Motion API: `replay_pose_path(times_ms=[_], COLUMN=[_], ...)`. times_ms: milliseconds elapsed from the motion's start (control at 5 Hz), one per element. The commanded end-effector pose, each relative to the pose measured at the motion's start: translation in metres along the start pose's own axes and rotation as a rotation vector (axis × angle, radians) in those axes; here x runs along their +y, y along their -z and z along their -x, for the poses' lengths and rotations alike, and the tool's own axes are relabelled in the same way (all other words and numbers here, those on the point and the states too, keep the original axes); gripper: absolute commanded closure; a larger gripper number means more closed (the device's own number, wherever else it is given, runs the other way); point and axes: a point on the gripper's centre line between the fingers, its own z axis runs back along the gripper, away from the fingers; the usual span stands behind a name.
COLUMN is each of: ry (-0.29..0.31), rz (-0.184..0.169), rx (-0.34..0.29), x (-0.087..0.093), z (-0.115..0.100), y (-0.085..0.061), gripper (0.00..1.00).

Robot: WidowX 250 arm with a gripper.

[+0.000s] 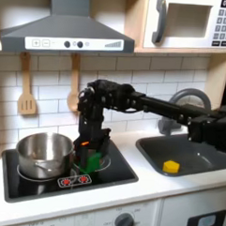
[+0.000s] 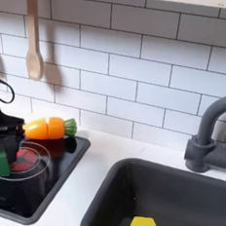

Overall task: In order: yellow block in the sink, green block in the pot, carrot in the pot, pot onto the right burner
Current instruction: 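Put the green block in the pot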

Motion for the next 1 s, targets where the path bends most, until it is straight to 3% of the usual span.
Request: replay_pose_path(times_ms=[0, 600, 800], ry=[0.003, 0.002, 0.006], rz=[0.0, -0.008, -0.007], rx=[0.001, 0.0, 0.017], x=[-0.003, 0.002, 0.004], z=[0.0, 0.001, 0.002], y=[0.002, 0.011, 0.022], gripper=[0.0, 0.0, 0.0])
